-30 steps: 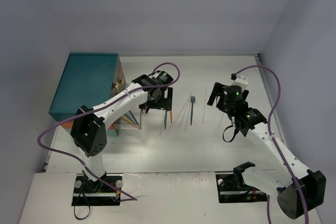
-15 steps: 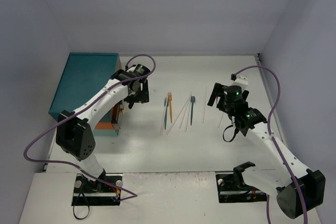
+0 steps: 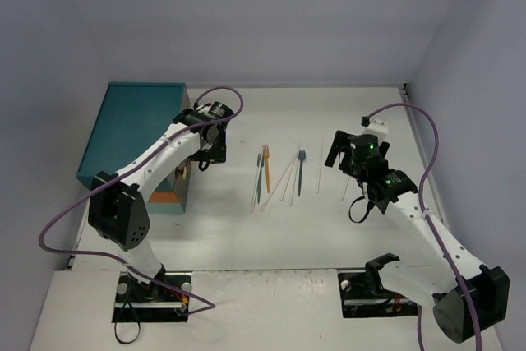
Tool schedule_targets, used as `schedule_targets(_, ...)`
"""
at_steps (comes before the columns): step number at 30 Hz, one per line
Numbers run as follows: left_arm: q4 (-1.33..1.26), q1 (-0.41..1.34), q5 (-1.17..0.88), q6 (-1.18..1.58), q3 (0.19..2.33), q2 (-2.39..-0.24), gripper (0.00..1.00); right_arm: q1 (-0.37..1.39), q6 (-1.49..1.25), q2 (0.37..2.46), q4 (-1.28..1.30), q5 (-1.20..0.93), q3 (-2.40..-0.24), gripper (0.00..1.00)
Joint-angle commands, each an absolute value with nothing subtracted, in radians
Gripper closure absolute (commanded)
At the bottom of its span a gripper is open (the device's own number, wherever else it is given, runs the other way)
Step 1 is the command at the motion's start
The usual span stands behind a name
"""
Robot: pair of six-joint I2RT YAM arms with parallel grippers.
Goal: Sort the eating utensils into containers
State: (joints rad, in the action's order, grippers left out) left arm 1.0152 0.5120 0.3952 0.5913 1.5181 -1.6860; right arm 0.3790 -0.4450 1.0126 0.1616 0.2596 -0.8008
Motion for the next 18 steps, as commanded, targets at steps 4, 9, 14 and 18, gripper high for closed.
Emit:
schedule_targets(4, 1.066, 0.503, 0.517, 0.549, 1.566, -1.666, 0.11, 0.371, -0.446, 1.003, 0.138, 0.268, -0.801, 0.09)
schedule_targets(9, 1.066, 0.571, 0.476, 0.491, 1.671, -1.699, 0.11, 0.37, -0.441, 1.011, 0.138, 0.278, -0.804, 0.09)
schedule_targets(14, 1.067, 0.628, 0.445, 0.453, 1.813, -1.771, 0.11, 0.368, -0.436, 1.015, 0.137, 0.279, -0.812, 0.09)
schedule_targets(18, 1.067, 0.618, 0.465, 0.421, 1.929, -1.877, 0.11, 0.366, -0.431, 1.016, 0.138, 0.277, -0.821, 0.1)
